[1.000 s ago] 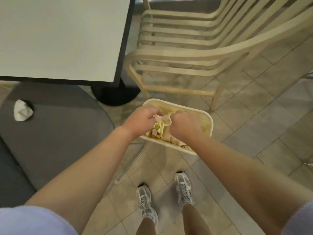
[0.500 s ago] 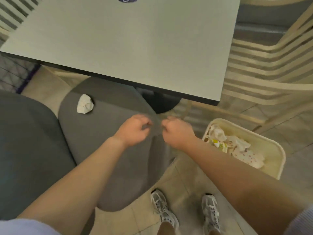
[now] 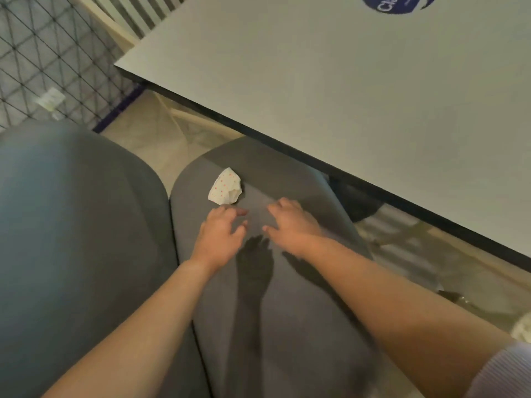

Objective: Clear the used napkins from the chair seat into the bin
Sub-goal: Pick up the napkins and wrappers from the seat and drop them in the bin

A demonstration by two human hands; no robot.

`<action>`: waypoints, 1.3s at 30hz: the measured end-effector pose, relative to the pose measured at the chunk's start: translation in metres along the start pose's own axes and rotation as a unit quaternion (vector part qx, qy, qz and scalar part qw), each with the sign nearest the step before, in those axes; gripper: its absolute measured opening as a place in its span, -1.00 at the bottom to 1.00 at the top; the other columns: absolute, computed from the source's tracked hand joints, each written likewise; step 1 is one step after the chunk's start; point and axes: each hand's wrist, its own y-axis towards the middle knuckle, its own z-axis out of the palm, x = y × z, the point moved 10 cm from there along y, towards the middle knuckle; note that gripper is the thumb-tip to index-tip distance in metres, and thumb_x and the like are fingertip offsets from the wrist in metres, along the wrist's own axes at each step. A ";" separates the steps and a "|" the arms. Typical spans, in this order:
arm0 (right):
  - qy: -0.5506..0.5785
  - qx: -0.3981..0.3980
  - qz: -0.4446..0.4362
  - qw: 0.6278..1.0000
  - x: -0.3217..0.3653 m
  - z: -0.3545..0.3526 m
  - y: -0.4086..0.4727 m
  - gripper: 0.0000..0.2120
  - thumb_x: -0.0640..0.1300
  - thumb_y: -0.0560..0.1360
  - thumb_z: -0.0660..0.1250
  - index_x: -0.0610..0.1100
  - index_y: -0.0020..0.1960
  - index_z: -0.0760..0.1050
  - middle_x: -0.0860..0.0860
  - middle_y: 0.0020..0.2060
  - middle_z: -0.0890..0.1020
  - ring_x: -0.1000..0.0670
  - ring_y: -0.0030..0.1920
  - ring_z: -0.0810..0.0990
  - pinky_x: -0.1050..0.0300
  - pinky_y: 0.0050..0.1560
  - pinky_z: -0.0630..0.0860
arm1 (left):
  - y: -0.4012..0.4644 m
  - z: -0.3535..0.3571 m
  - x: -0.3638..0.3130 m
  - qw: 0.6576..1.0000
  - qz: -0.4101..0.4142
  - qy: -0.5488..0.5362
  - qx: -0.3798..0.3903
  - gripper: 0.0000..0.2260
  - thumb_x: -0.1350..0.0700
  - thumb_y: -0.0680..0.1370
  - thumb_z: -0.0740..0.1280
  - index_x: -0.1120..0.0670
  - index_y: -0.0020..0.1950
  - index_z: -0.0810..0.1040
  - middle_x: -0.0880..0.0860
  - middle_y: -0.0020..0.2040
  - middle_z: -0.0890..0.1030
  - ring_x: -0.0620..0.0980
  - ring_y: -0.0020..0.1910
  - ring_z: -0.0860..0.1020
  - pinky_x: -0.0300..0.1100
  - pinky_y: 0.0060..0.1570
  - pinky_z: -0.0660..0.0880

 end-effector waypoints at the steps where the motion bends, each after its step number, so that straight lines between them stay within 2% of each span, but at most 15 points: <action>1: -0.010 0.004 -0.009 1.000 0.006 0.005 0.015 -0.60 0.01 0.56 0.20 -0.13 0.34 0.32 -0.12 0.31 0.37 -0.14 0.35 0.31 -0.05 0.25 0.38 | 0.005 -0.003 0.012 1.000 -0.015 -0.003 -0.010 -0.71 0.05 0.52 0.26 0.09 0.20 0.54 0.12 0.18 0.53 0.10 0.26 0.39 -0.06 0.27 0.33; 3: -0.034 0.008 -0.031 0.999 0.017 0.013 0.043 -0.61 -0.01 0.56 0.22 -0.15 0.32 0.33 -0.13 0.30 0.39 -0.15 0.33 0.32 -0.05 0.23 0.39 | 0.013 -0.006 0.033 0.999 -0.030 -0.012 -0.026 -0.75 0.13 0.54 0.28 0.10 0.20 0.54 0.14 0.16 0.53 0.11 0.26 0.39 -0.07 0.26 0.33; 6: -0.062 0.019 -0.061 0.996 0.036 0.031 0.085 -0.59 -0.07 0.56 0.23 -0.10 0.38 0.30 -0.11 0.32 0.37 -0.14 0.34 0.31 -0.04 0.21 0.41 | 0.026 -0.010 0.065 0.998 -0.053 -0.011 -0.044 -0.76 0.13 0.54 0.28 0.10 0.19 0.55 0.12 0.16 0.53 0.12 0.23 0.42 -0.04 0.22 0.37; 10: -0.085 0.026 -0.086 0.992 0.055 0.057 0.131 -0.61 -0.29 0.53 0.18 -0.09 0.34 0.33 -0.11 0.33 0.31 -0.16 0.30 0.31 -0.06 0.13 0.44 | 0.039 -0.014 0.101 0.994 -0.094 -0.025 -0.059 -0.73 0.13 0.53 0.30 0.10 0.22 0.53 0.13 0.14 0.52 0.12 0.19 0.44 -0.03 0.16 0.43; 12: -0.067 0.014 -0.070 0.995 0.053 0.057 0.140 -0.60 -0.33 0.52 0.15 -0.11 0.33 0.34 -0.12 0.34 0.28 -0.18 0.29 0.31 -0.06 0.13 0.44 | 0.048 -0.013 0.105 0.995 -0.083 -0.020 -0.057 -0.70 0.11 0.51 0.32 0.12 0.24 0.51 0.15 0.12 0.53 0.15 0.15 0.46 -0.03 0.14 0.43; 17: -0.059 0.027 -0.125 0.990 0.058 0.068 0.154 -0.69 -0.29 0.54 0.10 -0.18 0.26 0.37 -0.17 0.28 0.33 -0.23 0.24 0.37 -0.08 0.16 0.40 | 0.089 0.001 0.120 0.992 -0.113 -0.021 -0.044 -0.63 0.14 0.49 0.35 0.13 0.28 0.46 0.14 0.23 0.51 0.12 0.26 0.39 -0.08 0.27 0.31; 21: -0.052 0.022 -0.122 0.991 0.049 0.060 0.162 -0.92 -0.08 0.57 0.06 -0.05 0.03 0.29 -0.16 0.15 0.42 -0.21 0.11 0.48 -0.01 0.00 0.35 | 0.107 0.014 0.111 0.995 -0.091 -0.023 -0.037 -0.62 0.16 0.45 0.39 0.16 0.25 0.48 0.17 0.19 0.49 0.16 0.23 0.37 -0.06 0.25 0.29; 24: -0.028 0.024 -0.120 0.992 0.046 0.053 0.156 -0.92 -0.10 0.56 0.06 -0.07 -0.02 0.30 -0.16 0.13 0.44 -0.21 0.07 0.49 0.00 -0.05 0.34 | 0.105 0.019 0.109 0.996 -0.083 -0.017 -0.022 -0.63 0.18 0.43 0.42 0.19 0.21 0.50 0.18 0.16 0.47 0.16 0.20 0.39 -0.11 0.20 0.27; 27: 0.015 0.018 -0.120 0.993 0.042 0.046 0.142 -0.80 -0.10 0.53 -0.01 -0.10 -0.04 0.37 -0.14 0.11 0.45 -0.15 0.01 0.46 0.09 -0.17 0.30 | 0.097 0.014 0.103 0.993 -0.093 -0.068 -0.033 -0.63 0.25 0.41 0.43 0.20 0.19 0.51 0.17 0.18 0.44 0.13 0.21 0.42 -0.23 0.25 0.27; 28: 0.018 0.016 -0.116 0.993 0.041 0.043 0.134 -0.84 -0.08 0.54 0.02 -0.07 -0.09 0.36 -0.11 0.08 0.45 -0.10 -0.04 0.44 0.11 -0.23 0.27 | 0.091 0.009 0.098 0.991 -0.099 -0.084 -0.040 -0.64 0.25 0.42 0.41 0.20 0.21 0.50 0.17 0.19 0.43 0.10 0.21 0.42 -0.26 0.26 0.27; 30: 0.030 0.006 -0.105 0.994 0.037 0.037 0.120 -0.85 -0.07 0.53 0.11 -0.01 -0.23 0.29 -0.03 -0.05 0.45 -0.02 -0.15 0.41 0.10 -0.29 0.24 | 0.084 0.005 0.094 0.986 -0.118 -0.108 -0.039 -0.67 0.23 0.47 0.37 0.19 0.23 0.48 0.17 0.16 0.48 0.10 0.17 0.47 -0.15 0.25 0.36; 31: 0.027 -0.003 -0.112 0.993 0.038 0.029 0.107 -0.83 -0.08 0.52 0.13 -0.01 -0.25 0.28 0.00 -0.11 0.44 0.01 -0.20 0.40 0.10 -0.30 0.24 | 0.079 0.003 0.088 0.986 -0.119 -0.115 -0.032 -0.70 0.23 0.48 0.35 0.19 0.21 0.49 0.17 0.12 0.54 0.12 0.12 0.51 -0.11 0.18 0.42; 34: 0.039 -0.008 -0.111 0.993 0.042 0.013 0.069 -0.92 -0.15 0.54 0.13 -0.11 -0.10 0.37 0.01 -0.13 0.44 0.06 -0.26 0.36 0.15 -0.29 0.21 | 0.058 -0.005 0.063 0.991 -0.086 -0.105 -0.021 -0.75 0.31 0.49 0.30 0.22 0.16 0.52 0.18 0.02 0.60 0.12 -0.02 0.55 -0.23 -0.07 0.41; 37: 0.057 0.030 -0.063 0.996 0.029 0.017 0.034 -0.75 -0.36 0.53 0.13 -0.22 0.17 0.42 -0.15 0.14 0.43 -0.01 -0.08 0.36 0.16 -0.08 0.29 | 0.034 -0.001 0.042 0.990 -0.085 -0.111 0.003 -0.71 0.36 0.48 0.27 0.21 0.19 0.52 0.12 -0.03 0.58 0.02 -0.15 0.50 -0.39 -0.25 0.35; 39: 0.071 0.010 -0.018 0.997 0.013 0.011 0.007 -0.69 -0.37 0.51 0.15 -0.21 0.23 0.39 -0.16 0.22 0.38 -0.10 0.04 0.43 0.13 -0.04 0.33 | 0.016 0.007 0.021 0.992 -0.072 -0.100 0.024 -0.72 0.34 0.48 0.29 0.19 0.18 0.53 0.10 -0.04 0.57 0.01 -0.14 0.50 -0.35 -0.21 0.36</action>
